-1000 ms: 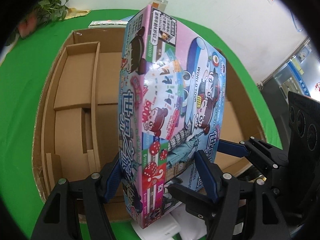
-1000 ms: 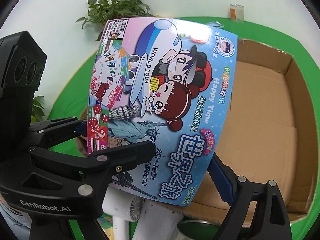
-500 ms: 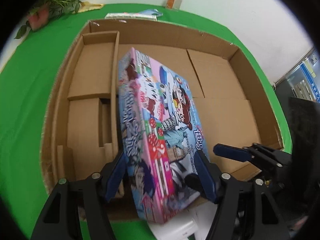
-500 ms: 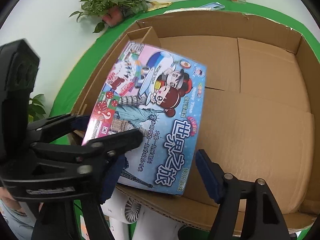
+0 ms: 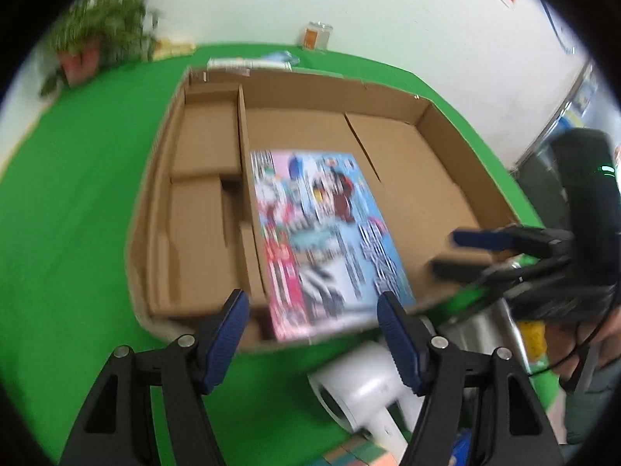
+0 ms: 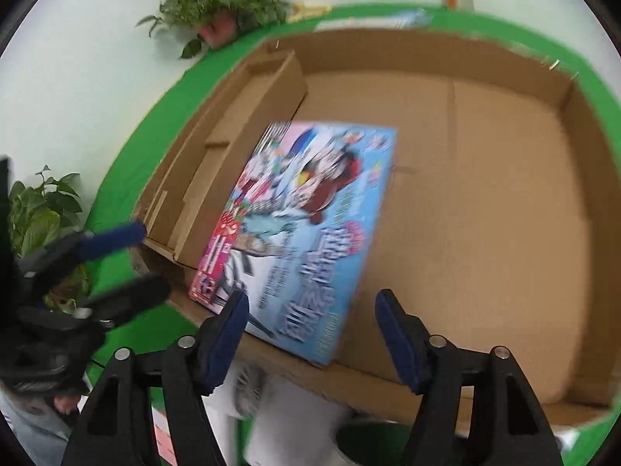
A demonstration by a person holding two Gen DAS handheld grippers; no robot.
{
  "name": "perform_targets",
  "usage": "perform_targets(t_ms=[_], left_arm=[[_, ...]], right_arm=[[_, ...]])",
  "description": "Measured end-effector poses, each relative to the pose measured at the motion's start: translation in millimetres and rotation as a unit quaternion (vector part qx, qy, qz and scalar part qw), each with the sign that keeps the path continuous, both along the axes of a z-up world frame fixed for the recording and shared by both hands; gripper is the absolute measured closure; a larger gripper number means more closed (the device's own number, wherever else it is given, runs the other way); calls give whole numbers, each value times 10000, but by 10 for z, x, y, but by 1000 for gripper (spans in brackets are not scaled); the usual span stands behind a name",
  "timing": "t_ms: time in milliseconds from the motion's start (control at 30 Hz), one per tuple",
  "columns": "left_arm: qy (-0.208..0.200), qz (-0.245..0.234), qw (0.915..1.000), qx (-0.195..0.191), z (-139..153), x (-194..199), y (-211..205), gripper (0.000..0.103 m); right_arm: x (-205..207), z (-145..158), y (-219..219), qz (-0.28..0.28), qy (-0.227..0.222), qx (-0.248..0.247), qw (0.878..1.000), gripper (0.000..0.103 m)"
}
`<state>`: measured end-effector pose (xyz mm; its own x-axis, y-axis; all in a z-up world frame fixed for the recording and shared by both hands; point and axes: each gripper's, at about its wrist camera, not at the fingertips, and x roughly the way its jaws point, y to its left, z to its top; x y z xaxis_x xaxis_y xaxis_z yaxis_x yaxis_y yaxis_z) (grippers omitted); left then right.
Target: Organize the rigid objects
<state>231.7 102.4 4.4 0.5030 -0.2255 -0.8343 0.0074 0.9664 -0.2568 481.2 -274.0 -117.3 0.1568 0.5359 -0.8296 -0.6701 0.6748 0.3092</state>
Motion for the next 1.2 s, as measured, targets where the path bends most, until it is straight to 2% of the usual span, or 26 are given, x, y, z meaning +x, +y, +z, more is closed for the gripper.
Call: perform_targets(t_ms=[33,100,167,200,267,333,433,567,700,933,1000,1033,1067,1100,1133,1167,1200], left_arm=[[13,22,9998,-187,-46,-35,29,35],[-210,63,9996,-181,-44,-114,11,35],[-193,99,9996,-179,-63,-113,-2,35],[-159,161,9995,-230,-69,-116,3,35],[-97,229,9993,-263,-60,-119,4,35],[-26,262,9993,-247,-48,-114,-2,35],[57,287,9994,-174,-63,-112,-22,36],[163,297,9994,-47,-68,-125,-60,36],[228,318,9992,8,-67,-85,-89,36],[-131,349,9993,75,11,-56,-72,35],[-507,450,9977,74,126,-137,-68,35],[-904,545,9942,217,230,-221,-94,35],[-1424,652,9862,533,371,-343,-147,26],[-1847,749,9761,873,481,-455,-207,16],[-2214,880,9632,1244,579,-571,-279,0],[-2519,1015,9496,1565,675,-690,-361,1],[-2564,1005,9479,1603,713,-733,-402,1]], right_arm=[[-23,91,-197,-105,-144,131,9998,36],[8,181,-668,-478,-389,216,9979,35],[112,135,-1066,-965,-561,-10,9938,38],[188,100,-1195,-1186,-521,-115,9915,42],[280,7,-1384,-1462,-387,-368,9878,60],[260,-83,-1457,-1413,-419,-522,9877,66],[187,-51,-1493,-1267,-710,-691,9870,68],[124,7,-1592,-1262,-783,-743,9861,69],[244,-110,-1463,-1203,-758,-740,9871,69],[414,-200,-1306,-1126,-770,-670,9884,68],[407,-147,-1308,-1171,-892,-580,9874,62],[336,-49,-1338,-1246,-1136,-437,9847,44],[211,89,-1379,-1349,-1555,-206,9784,19],[102,183,-1406,-1409,-1858,-27,9724,8],[-68,314,-1443,-1408,-2289,224,9630,0],[-215,395,-1445,-1315,-2597,338,9561,0],[-319,421,-1427,-1239,-2728,349,9534,0]])
